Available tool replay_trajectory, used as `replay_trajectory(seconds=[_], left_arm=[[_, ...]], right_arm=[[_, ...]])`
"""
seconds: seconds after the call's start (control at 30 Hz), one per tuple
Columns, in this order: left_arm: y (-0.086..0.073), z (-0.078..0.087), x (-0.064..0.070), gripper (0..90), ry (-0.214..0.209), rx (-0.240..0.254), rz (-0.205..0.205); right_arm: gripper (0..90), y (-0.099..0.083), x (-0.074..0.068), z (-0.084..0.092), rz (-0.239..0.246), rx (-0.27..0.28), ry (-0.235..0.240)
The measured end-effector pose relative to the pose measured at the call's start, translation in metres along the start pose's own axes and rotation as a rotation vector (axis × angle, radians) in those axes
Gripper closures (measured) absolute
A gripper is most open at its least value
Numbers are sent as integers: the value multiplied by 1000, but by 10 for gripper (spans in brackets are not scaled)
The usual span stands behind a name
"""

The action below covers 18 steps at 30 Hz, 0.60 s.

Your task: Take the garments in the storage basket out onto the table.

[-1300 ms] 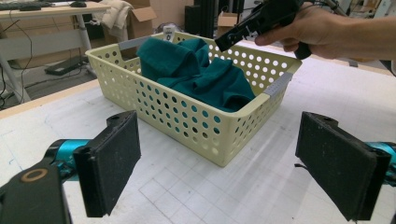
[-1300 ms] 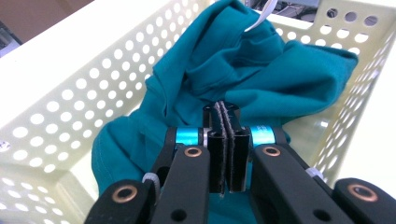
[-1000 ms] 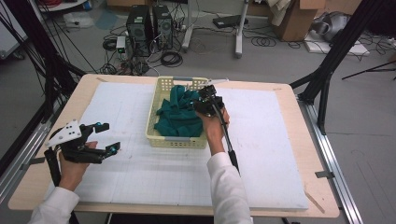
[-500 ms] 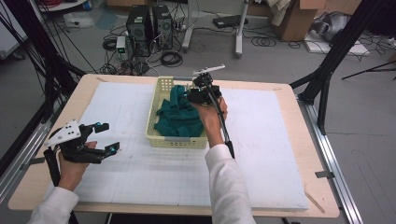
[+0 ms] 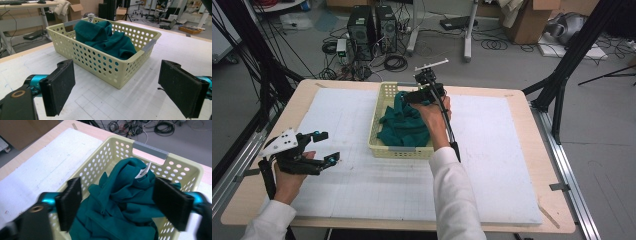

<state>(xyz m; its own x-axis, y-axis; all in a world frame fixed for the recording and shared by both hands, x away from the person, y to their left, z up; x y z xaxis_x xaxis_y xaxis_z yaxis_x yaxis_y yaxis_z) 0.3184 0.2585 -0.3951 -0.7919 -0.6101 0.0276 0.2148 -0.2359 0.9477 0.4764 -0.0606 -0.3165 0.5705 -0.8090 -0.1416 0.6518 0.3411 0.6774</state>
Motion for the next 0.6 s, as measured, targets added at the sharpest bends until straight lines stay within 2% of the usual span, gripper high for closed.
replay_trajectory(seconds=[0.13,0.2,0.27,0.37,0.6], left_arm=[[0,0,0,142,0,0,-1],[0,0,0,142,0,1,1],[0,1,0,142,-1,1,-1],[0,1,0,142,-6,4,-1],[0,1,0,142,-9,9,6]], right_arm=[[108,7,-4,-2,4,-22,7],[6,12,-6,-6,2,-33,-8],[5,17,-8,-8,19,-51,-37],[5,22,-11,-13,23,-68,-40],[5,30,-14,-19,34,-63,-45]])
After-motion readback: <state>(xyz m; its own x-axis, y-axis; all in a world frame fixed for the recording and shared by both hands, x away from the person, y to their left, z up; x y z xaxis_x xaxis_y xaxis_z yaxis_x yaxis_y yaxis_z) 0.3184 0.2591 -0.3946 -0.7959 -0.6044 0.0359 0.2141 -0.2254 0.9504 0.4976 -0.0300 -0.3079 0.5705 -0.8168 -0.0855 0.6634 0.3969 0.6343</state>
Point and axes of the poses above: each handheld gripper's, and its own axes: z roughly backward along the jaws, y roughly out of its top, x roughly to its right, the point moved 4 cm from there along -z, roughly forward along the jaws, and after that the axes turned 6 degrees about -x, right-handed, at the moved point
